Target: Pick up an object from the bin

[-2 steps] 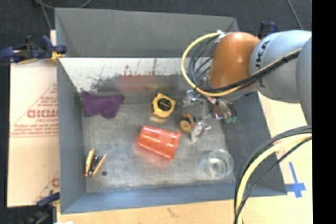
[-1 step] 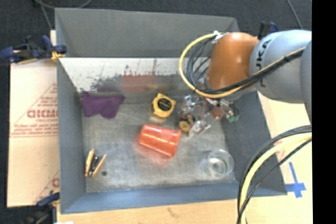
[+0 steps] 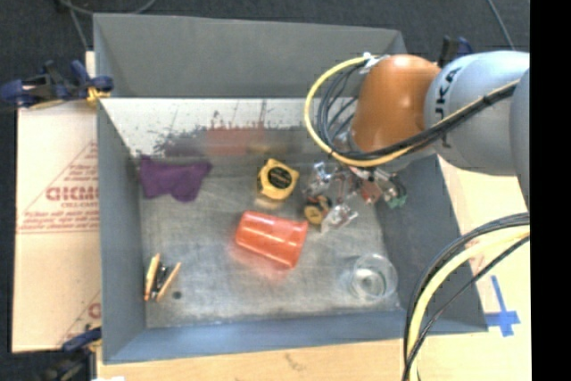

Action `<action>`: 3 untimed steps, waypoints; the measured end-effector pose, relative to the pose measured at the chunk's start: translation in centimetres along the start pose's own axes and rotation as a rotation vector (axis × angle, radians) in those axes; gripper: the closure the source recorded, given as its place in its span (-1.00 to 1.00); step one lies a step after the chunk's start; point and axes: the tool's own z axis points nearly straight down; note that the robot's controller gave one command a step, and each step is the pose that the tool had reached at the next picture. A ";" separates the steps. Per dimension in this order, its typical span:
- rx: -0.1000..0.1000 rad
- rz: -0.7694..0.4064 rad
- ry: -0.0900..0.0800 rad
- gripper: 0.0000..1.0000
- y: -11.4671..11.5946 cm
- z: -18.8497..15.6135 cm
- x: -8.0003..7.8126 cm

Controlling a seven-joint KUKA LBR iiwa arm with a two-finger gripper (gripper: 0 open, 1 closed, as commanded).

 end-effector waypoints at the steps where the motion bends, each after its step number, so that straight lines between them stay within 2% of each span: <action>1: -0.001 0.000 0.001 1.00 0.1 -0.3 0.1; 3: -0.002 0.002 -0.003 1.00 0.1 -3.5 0.1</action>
Offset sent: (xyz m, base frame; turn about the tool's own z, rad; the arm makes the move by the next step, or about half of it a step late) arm -0.0001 -0.0001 0.0240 0.0000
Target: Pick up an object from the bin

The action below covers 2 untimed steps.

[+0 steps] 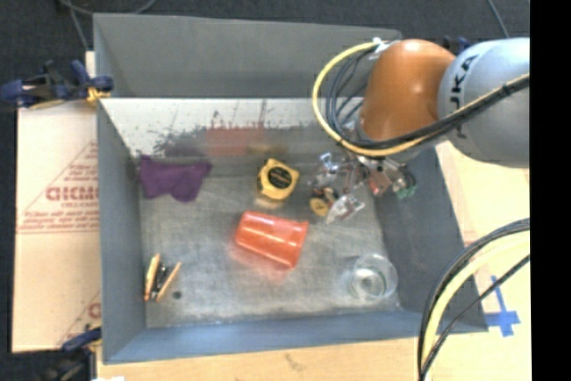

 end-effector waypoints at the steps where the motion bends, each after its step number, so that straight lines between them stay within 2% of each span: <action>1: 0.001 0.001 -0.002 1.00 0.0 -1.0 0.0; 2: -0.001 0.001 0.002 1.00 0.0 -1.7 0.0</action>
Offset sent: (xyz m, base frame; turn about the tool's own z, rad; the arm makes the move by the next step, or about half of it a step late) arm 0.0001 -0.0001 0.0548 0.0000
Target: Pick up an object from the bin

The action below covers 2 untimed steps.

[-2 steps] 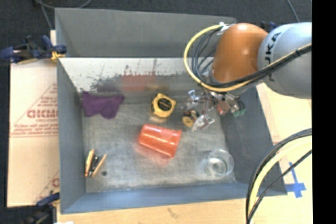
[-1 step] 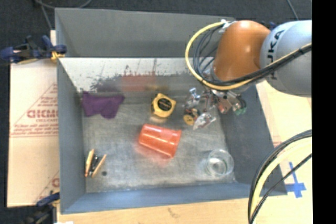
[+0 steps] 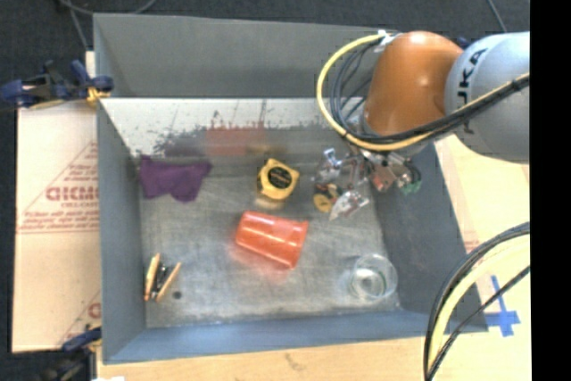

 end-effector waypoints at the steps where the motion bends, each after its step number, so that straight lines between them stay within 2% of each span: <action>1: 0.000 0.001 0.000 1.00 0.0 -1.2 0.0; 2: 0.002 0.002 -0.003 1.00 -0.1 -1.8 -0.1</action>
Offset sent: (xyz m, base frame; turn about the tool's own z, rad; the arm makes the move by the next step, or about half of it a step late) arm 0.0000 -0.0001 0.0222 0.0000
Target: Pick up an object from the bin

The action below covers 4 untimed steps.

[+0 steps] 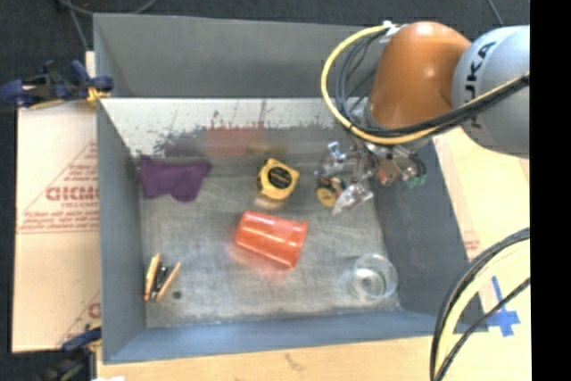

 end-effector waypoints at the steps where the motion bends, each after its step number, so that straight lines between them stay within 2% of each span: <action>1: -0.001 0.001 0.002 1.00 0.0 -0.5 0.0; 4: -0.002 0.003 0.003 1.00 -0.1 -3.2 0.0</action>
Offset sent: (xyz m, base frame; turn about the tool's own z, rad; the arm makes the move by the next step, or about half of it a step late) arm 0.0000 0.0000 0.0305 0.0000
